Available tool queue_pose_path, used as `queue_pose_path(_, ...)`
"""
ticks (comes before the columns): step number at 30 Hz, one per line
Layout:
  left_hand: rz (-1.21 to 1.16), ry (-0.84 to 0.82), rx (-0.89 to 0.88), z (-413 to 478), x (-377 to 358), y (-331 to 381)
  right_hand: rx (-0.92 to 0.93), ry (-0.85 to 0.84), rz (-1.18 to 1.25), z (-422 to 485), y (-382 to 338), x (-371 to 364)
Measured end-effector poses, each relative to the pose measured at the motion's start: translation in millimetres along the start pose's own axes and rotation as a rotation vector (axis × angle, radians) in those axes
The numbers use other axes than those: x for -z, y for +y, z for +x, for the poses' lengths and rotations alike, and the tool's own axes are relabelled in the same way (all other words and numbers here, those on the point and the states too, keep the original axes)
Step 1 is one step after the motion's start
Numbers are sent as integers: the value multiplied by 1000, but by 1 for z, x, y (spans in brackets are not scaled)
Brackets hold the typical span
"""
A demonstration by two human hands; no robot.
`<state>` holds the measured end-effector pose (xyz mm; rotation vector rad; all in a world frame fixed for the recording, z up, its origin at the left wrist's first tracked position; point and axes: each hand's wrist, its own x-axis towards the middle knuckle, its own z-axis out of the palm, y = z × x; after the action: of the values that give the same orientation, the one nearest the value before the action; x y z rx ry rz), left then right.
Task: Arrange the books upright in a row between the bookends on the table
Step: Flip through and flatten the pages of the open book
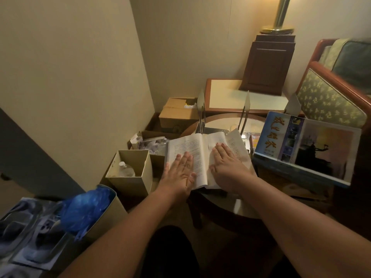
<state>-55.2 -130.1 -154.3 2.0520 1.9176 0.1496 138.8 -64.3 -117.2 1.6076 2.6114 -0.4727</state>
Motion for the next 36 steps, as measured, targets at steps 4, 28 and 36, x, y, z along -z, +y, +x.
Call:
queue_pose_path(4,-25,-1,44,-9,2,5,8,4,20,0,3,-3)
queue_pose_path(28,-26,6,96,38,18,24,7,26,20,2,4,-6)
queue_pose_path(36,-25,46,-93,-5,7,22,18,33,18,-2,3,-3)
